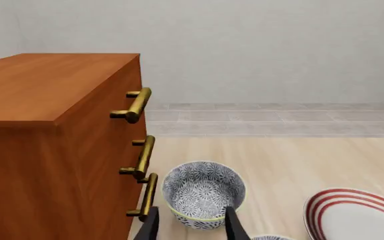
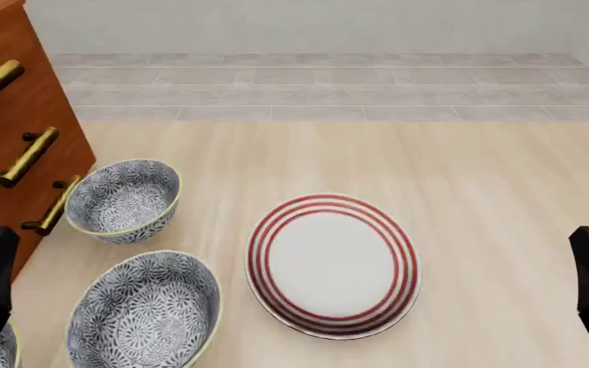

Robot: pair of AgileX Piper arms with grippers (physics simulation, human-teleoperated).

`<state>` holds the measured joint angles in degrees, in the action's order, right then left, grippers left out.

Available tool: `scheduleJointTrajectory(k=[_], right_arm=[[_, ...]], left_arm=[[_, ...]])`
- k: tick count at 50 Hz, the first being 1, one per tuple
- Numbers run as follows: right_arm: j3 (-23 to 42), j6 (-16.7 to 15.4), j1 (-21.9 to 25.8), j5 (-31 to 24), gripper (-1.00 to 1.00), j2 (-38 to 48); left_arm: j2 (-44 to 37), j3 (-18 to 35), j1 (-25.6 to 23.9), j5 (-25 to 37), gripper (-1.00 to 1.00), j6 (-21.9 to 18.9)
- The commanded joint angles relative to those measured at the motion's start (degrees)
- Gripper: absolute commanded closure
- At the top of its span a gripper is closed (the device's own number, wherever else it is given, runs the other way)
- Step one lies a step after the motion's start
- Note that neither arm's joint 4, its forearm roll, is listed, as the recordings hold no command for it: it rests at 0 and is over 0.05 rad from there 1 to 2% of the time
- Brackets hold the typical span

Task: Put the bowl at the front on the plate.

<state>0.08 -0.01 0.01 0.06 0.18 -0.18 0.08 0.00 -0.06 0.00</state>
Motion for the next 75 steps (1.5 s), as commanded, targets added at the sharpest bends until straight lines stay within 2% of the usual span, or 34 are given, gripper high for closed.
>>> scheduleJointTrajectory(k=[1,21,22,23,24,26,27,30,33,34,36,38,43,47,48,52,54,58,59,66,75], right_arm=[[0.19,-0.01,0.00,0.02,-1.00,0.26],[0.31,0.01,-0.01,-0.15,-1.00,0.21],[0.31,0.00,0.01,-0.15,-1.00,0.22],[0.31,-0.02,0.00,-0.15,-1.00,0.22],[0.31,-0.01,0.00,-0.15,-1.00,0.21],[0.31,0.00,-0.02,-0.15,-1.00,0.21],[0.31,0.01,-0.01,-0.15,-1.00,0.21],[0.31,0.01,-0.01,-0.15,-1.00,0.21],[0.31,-0.01,0.00,-0.15,-1.00,0.21],[0.31,-0.01,0.00,-0.15,-1.00,0.21],[0.31,-0.02,-0.01,-0.15,-1.00,0.21],[0.31,-0.01,-0.01,-0.15,-1.00,0.21],[0.31,0.00,0.01,-0.15,-1.00,0.21],[0.31,0.00,-0.01,-0.15,-1.00,0.21],[0.31,0.00,0.00,-0.15,-1.00,0.22],[0.31,-0.01,-0.02,-0.15,-1.00,0.21],[0.31,-0.02,0.00,-0.15,-1.00,0.21],[0.31,0.00,0.00,-0.15,-1.00,0.22],[0.31,-0.02,0.01,-0.15,-1.00,0.21],[0.31,0.00,-0.01,-0.15,-1.00,0.21],[0.31,0.00,0.00,-0.15,-1.00,0.20]], left_arm=[[-0.30,0.15,0.01,-0.09,-1.00,0.02],[-0.42,0.10,0.03,-0.27,-1.00,-0.04],[-1.77,0.14,1.85,-0.37,-1.00,-0.73],[-3.68,0.24,1.62,-0.80,-1.00,-0.64],[-1.38,1.07,1.30,1.63,-1.00,-0.96],[-2.36,3.02,0.88,4.95,-1.00,-0.23],[-0.10,5.79,0.31,10.11,-1.00,-0.73],[-0.30,9.83,-0.19,17.04,-1.00,0.25],[-1.01,12.20,-0.21,22.69,-1.00,0.51],[-1.04,12.22,-0.21,22.69,-1.00,0.51],[-0.03,16.67,0.09,29.07,-1.00,-2.37],[-0.09,18.41,0.37,31.45,-1.00,-2.53],[-4.03,20.72,-0.77,40.16,-1.00,3.28],[-5.32,22.01,-1.34,46.01,-1.00,5.73],[-5.00,25.25,-1.13,48.88,-1.00,4.06],[-7.51,26.59,-1.92,53.15,-1.00,7.07],[-8.44,25.89,-2.91,54.16,-1.00,11.02],[-10.04,24.78,-2.14,56.11,-1.00,10.64],[-10.85,24.62,-1.85,56.69,-1.00,12.20],[-14.33,30.03,-0.43,59.58,-1.00,11.96],[-15.02,31.97,-0.76,65.33,-1.00,14.20]])
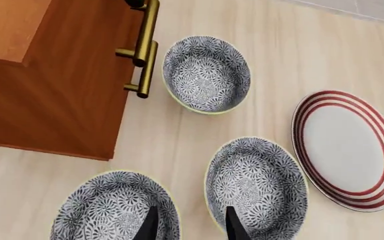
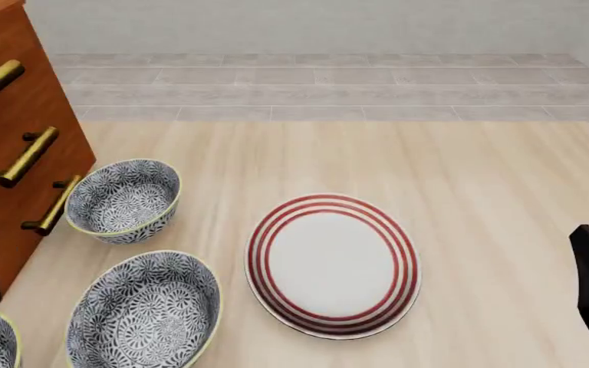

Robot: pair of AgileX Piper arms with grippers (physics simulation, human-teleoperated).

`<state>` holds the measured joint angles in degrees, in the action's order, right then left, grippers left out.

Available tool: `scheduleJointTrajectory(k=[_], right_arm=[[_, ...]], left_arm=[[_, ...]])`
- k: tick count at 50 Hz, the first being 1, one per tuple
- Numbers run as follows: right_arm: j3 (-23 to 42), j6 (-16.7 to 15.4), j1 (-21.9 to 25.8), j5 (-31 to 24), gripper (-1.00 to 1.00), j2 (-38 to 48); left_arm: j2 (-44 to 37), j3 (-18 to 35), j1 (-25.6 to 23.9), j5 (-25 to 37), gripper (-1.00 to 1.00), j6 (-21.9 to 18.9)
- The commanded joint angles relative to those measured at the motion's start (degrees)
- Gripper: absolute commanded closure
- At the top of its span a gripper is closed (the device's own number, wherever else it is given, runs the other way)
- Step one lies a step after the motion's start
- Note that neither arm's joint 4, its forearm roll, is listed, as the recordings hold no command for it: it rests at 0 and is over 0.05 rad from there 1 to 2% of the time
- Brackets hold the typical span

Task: Put the bowl at the front on the plate.

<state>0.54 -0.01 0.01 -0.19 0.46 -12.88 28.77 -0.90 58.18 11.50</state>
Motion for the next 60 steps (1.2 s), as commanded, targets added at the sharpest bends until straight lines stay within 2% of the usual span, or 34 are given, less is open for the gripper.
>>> scheduleJointTrajectory(k=[1,8,12,13,37,51,60], right_arm=[[-0.15,0.00,-0.01,0.10,-1.00,-0.07],[-0.15,0.00,0.00,0.10,-1.00,-0.06],[-0.15,0.00,-0.01,0.10,-1.00,-0.07],[-0.15,0.00,-0.01,0.10,-1.00,-0.07],[-0.15,-0.02,0.01,0.10,-1.00,-0.07],[-0.15,0.00,0.00,0.10,-1.00,-0.06],[-0.15,-0.01,0.00,0.10,-1.00,-0.07]], left_arm=[[-2.42,3.41,0.24,7.38,-1.00,2.57],[-4.26,2.86,1.24,8.79,-1.00,2.13],[-5.79,1.29,2.39,7.24,-1.00,1.34],[-6.07,0.48,2.37,6.63,-1.00,2.40],[-12.32,-7.04,5.12,-4.16,-1.00,3.95],[-12.49,-12.35,5.39,-6.90,-1.00,5.49],[-13.32,-12.61,6.41,-7.21,-1.00,5.15]])
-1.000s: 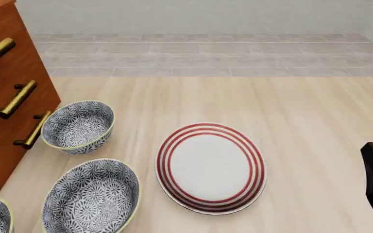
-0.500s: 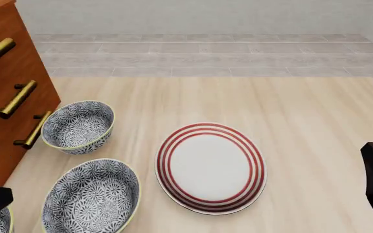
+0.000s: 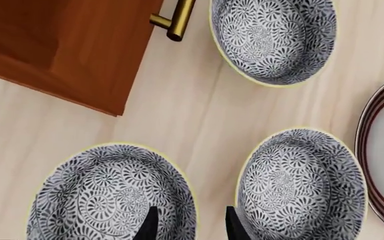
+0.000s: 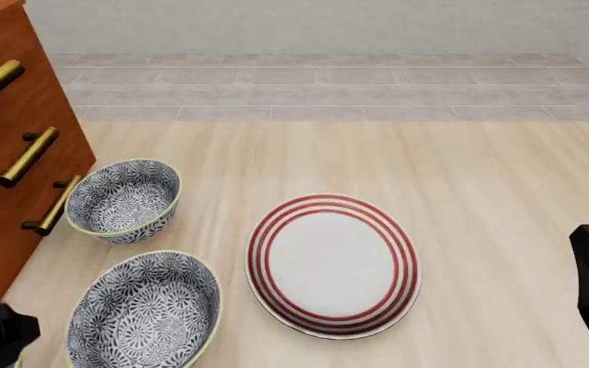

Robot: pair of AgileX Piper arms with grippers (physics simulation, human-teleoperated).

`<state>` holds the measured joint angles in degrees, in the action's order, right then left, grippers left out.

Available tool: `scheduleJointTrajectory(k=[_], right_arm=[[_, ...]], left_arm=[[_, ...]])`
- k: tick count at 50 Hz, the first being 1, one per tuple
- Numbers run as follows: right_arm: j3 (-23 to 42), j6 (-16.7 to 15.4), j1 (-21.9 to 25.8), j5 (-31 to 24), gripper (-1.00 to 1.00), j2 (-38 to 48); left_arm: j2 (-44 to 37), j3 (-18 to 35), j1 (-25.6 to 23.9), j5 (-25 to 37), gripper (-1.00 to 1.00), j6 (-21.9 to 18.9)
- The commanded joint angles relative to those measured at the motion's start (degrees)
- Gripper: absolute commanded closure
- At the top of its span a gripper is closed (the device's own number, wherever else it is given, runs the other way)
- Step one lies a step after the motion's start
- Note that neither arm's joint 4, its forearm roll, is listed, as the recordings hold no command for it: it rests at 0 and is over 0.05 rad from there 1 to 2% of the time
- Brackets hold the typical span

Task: Put the bowl at the front on the plate.

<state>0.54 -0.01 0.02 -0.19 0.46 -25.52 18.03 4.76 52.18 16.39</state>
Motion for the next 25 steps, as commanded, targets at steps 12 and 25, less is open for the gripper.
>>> scheduleJointTrajectory(k=[12,25], right_arm=[[-0.15,0.00,-0.01,0.10,-1.00,-0.06],[-0.15,0.00,0.01,0.10,-1.00,-0.07]], left_arm=[[-1.05,-5.42,0.56,-3.42,-1.00,1.22],[-2.03,-7.59,0.57,-5.36,-1.00,1.89]])
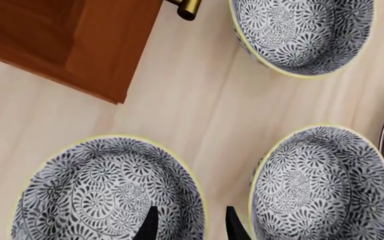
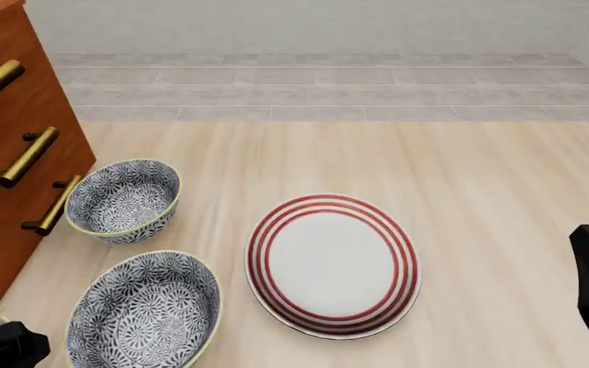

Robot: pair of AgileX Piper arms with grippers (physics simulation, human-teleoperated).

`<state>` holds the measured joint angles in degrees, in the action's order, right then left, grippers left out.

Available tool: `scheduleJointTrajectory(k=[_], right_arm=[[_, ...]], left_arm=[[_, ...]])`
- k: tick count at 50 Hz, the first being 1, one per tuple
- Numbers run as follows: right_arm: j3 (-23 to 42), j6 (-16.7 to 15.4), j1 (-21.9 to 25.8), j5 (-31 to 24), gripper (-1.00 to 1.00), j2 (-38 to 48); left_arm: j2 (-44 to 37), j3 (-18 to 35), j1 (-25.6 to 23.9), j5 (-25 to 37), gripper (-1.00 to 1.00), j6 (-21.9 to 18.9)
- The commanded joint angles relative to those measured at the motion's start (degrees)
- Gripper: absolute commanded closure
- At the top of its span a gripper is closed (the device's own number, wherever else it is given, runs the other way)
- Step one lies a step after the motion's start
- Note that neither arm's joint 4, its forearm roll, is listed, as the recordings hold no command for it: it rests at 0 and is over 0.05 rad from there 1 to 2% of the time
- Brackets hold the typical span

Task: Put the bowl at the front on the plate.

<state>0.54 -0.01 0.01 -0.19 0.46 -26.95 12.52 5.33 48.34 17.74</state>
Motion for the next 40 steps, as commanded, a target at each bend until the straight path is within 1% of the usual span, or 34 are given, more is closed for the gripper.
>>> scheduleJointTrajectory(k=[1,6,9,11,12,14,16,19,20,23,26,28,32,35,36,38,40], right_arm=[[-0.15,0.01,-0.01,0.10,-1.00,-0.08],[-0.15,-0.01,0.00,0.10,-1.00,-0.06],[-0.15,0.01,-0.01,0.10,-1.00,-0.06],[-0.15,0.01,-0.01,0.10,-1.00,-0.07],[-0.15,0.00,-0.02,0.10,-1.00,-0.07],[-0.15,0.00,0.00,0.10,-1.00,-0.07],[-0.15,0.00,-0.01,0.10,-1.00,-0.06],[-0.15,-0.01,0.00,0.10,-1.00,-0.06],[-0.15,-0.01,0.00,0.10,-1.00,-0.06],[-0.15,0.01,0.00,0.10,-1.00,-0.06],[-0.15,-0.01,-0.01,0.10,-1.00,-0.07],[-0.15,0.00,0.01,0.10,-1.00,-0.05],[-0.15,-0.01,-0.01,0.10,-1.00,-0.07],[-0.15,0.00,0.01,0.10,-1.00,-0.06],[-0.15,0.01,-0.01,0.10,-1.00,-0.07],[-0.15,-0.01,0.00,0.10,-1.00,-0.07],[-0.15,0.00,0.01,0.10,-1.00,-0.06]], left_arm=[[-0.61,-2.11,-0.08,-1.50,-1.00,0.66],[-2.51,-3.06,-0.19,-3.88,-1.00,1.19],[-3.17,-4.63,-0.10,-5.95,-1.00,1.09],[-3.39,-4.18,-0.07,-5.39,-1.00,0.98],[-4.33,-5.17,0.16,-7.24,-1.00,0.58],[-4.57,-4.24,0.12,-6.47,-1.00,0.71],[-5.65,-5.14,-0.05,-8.26,-1.00,0.76],[-6.61,-4.94,-0.01,-8.92,-1.00,0.72],[-6.86,-5.73,-0.16,-9.84,-1.00,0.83],[-7.01,-5.32,-0.07,-9.36,-1.00,0.63],[-8.05,-5.43,0.01,-10.49,-1.00,0.60],[-9.81,-6.77,0.29,-13.37,-1.00,0.43],[-10.24,-6.18,0.24,-13.02,-1.00,0.41],[-10.92,-6.84,-0.55,-14.56,-1.00,1.30],[-11.32,-7.67,-0.62,-15.61,-1.00,1.02],[-10.47,-6.97,-0.76,-14.07,-1.00,1.30],[-10.79,-7.12,-0.64,-14.25,-1.00,1.37]])
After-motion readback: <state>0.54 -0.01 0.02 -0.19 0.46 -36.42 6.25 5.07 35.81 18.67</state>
